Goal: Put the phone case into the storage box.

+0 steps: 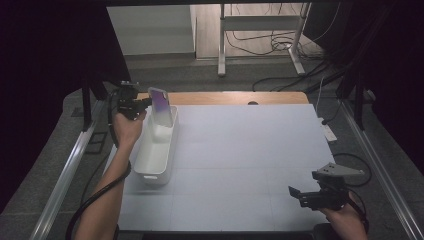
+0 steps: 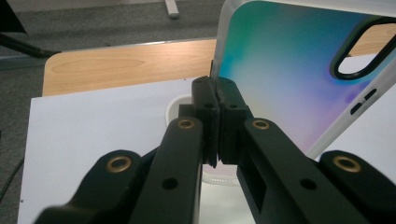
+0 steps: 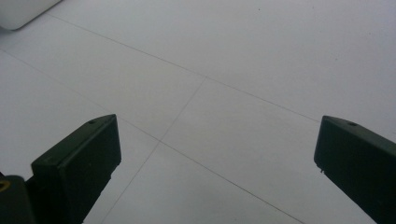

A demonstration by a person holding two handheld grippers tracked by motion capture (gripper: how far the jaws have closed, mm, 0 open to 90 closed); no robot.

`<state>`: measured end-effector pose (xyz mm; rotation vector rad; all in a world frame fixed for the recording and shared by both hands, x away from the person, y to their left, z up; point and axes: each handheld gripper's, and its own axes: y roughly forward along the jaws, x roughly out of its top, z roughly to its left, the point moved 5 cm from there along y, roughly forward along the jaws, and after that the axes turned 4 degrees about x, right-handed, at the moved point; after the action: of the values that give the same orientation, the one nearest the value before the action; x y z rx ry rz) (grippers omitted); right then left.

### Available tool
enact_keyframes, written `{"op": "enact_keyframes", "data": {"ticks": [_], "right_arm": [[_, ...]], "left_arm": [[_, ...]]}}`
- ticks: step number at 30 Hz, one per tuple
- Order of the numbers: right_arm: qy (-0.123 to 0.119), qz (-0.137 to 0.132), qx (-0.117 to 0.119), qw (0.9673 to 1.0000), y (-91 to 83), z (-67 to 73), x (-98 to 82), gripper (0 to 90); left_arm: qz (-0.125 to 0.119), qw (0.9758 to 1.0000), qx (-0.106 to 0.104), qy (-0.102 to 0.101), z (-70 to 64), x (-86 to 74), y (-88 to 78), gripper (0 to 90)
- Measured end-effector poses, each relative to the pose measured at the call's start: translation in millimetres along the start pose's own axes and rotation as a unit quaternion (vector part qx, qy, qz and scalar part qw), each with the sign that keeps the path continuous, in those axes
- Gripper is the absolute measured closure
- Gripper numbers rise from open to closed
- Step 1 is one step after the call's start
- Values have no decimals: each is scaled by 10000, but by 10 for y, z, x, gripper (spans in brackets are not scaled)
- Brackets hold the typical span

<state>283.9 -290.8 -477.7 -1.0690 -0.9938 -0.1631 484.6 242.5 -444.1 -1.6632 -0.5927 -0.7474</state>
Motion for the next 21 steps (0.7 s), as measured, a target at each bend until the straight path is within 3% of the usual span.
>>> {"op": "enact_keyframes", "data": {"ticks": [16, 21], "right_arm": [[104, -8, -13, 9999, 0, -22, -1, 3], [38, 49, -5, 10000, 8, -7, -1, 7]], "left_arm": [[130, 9995, 251, -154, 79, -72, 195, 882], [178, 9991, 340, -166, 85, -104, 256, 881]]}}
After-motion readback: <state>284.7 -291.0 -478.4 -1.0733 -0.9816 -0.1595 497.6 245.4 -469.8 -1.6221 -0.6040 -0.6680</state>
